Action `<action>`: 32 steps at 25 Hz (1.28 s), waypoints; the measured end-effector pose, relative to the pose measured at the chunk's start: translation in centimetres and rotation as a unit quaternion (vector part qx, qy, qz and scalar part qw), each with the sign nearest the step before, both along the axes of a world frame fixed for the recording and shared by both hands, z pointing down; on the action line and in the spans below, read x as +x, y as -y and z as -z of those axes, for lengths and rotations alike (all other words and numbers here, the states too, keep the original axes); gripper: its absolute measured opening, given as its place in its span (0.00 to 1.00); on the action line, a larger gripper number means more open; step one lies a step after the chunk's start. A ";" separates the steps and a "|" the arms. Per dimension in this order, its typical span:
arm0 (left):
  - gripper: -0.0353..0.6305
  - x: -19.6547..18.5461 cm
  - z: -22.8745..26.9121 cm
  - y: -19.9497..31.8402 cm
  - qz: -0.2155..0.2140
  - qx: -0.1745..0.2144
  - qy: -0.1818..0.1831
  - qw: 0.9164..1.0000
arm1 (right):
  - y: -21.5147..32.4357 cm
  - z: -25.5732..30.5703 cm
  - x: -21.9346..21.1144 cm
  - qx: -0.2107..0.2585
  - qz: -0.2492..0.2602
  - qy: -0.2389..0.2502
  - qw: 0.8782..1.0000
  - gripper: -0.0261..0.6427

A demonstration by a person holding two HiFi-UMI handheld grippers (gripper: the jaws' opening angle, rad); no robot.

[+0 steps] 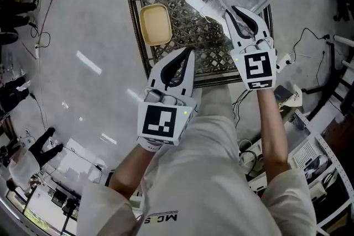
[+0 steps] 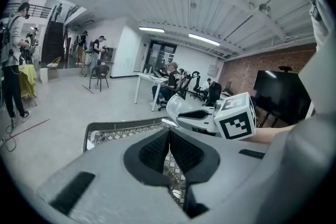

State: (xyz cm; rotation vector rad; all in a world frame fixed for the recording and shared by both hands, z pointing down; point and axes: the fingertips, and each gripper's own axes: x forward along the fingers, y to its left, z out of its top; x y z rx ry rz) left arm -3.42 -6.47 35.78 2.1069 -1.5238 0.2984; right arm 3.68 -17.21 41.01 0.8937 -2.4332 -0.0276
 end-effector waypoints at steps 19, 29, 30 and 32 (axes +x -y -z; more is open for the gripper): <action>0.09 -3.7 6.5 -2.7 0.033 0.076 0.014 0.996 | -7.5 13.4 2.9 0.047 -0.063 0.095 0.992 0.14; 0.09 -4.0 9.6 -4.5 0.035 0.109 -0.003 0.993 | -11.9 18.3 5.9 0.086 -0.109 0.137 0.981 0.15; 0.09 -4.0 10.0 -4.7 0.033 0.114 0.000 0.993 | -12.3 18.4 6.3 0.091 -0.113 0.136 0.980 0.15; 0.09 -4.1 10.5 -4.6 0.029 0.120 0.003 0.992 | -12.7 18.6 6.6 0.101 -0.118 0.132 0.979 0.15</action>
